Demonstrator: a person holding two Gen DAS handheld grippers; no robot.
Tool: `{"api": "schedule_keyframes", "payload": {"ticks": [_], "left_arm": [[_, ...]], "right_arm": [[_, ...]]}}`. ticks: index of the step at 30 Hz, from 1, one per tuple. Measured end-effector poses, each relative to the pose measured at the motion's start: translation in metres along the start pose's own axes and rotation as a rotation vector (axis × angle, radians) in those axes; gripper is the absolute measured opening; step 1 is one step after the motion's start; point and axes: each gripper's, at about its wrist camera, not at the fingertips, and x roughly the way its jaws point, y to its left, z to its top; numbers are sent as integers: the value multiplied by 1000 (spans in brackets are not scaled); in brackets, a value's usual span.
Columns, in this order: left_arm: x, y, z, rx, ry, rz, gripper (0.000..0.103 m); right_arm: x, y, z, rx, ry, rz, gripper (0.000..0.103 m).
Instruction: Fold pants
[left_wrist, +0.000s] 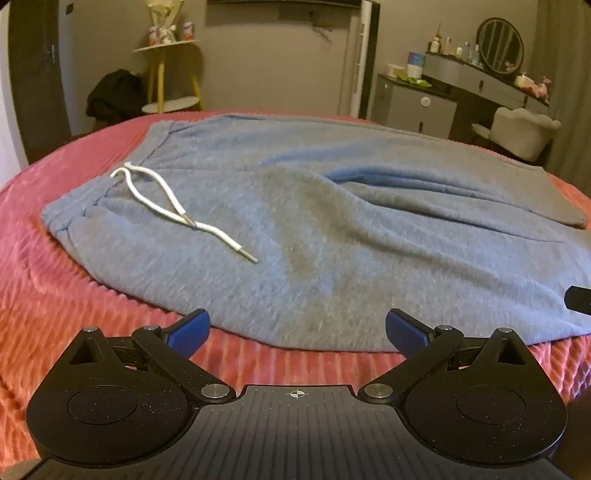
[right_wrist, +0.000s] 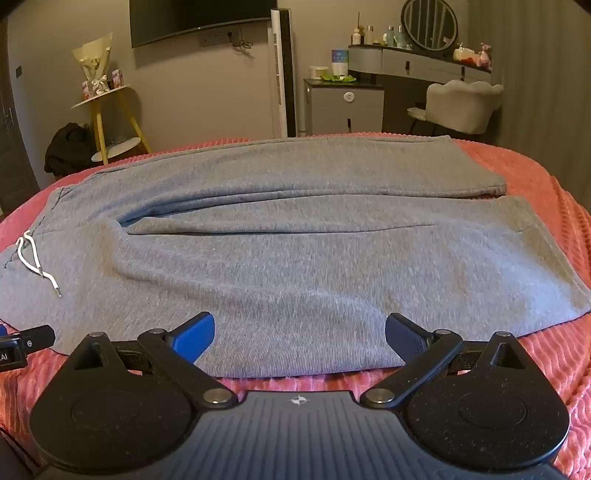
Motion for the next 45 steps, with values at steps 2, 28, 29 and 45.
{"api": "schedule_keyframes", "payload": {"ticks": [2,28,29,45], "left_arm": [[1,4,2,-13,8,-20,103],[0,7,-1,-51,11,-15,103],[1,7,-1,-53,11,-16,103],[0,9,-1,-68,13,-18,103]], "right_arm": [[0,0,0,-1,0,1,99],[-4,-3,0,12,-1,-3,99],[-4,-3,0,12,0,-2,99],[-5,-4,1,16,-2,-2,99]]}}
